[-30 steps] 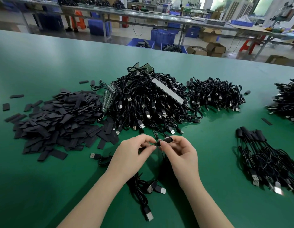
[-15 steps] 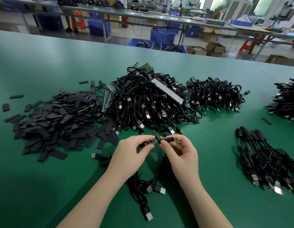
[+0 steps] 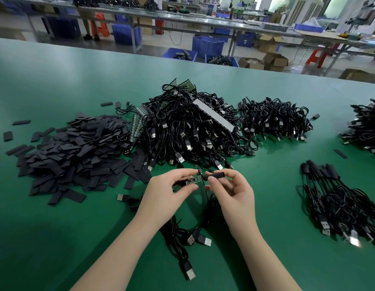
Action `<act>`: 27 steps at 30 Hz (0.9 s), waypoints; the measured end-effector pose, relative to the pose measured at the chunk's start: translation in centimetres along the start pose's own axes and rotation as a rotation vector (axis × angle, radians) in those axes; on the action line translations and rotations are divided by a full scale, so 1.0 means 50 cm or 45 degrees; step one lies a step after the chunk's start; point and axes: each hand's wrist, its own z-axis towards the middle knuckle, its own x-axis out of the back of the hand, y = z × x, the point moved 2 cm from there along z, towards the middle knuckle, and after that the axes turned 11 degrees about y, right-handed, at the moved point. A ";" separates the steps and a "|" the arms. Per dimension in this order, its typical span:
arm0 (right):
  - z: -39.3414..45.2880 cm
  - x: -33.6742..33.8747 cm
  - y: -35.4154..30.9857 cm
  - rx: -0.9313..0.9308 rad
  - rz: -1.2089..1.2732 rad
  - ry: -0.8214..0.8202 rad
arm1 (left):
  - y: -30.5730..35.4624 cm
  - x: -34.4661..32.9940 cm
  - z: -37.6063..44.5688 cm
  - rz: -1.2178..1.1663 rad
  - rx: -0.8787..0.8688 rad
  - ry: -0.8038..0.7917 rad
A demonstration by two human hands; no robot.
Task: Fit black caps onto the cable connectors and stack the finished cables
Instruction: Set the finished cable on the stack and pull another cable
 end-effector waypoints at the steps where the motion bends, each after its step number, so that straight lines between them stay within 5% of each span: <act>1: 0.000 0.000 0.001 -0.003 0.012 -0.014 | -0.001 0.000 0.001 0.000 0.008 0.001; 27: -0.008 -0.005 -0.003 0.147 -0.052 -0.061 | -0.001 0.002 0.000 -0.060 0.115 0.042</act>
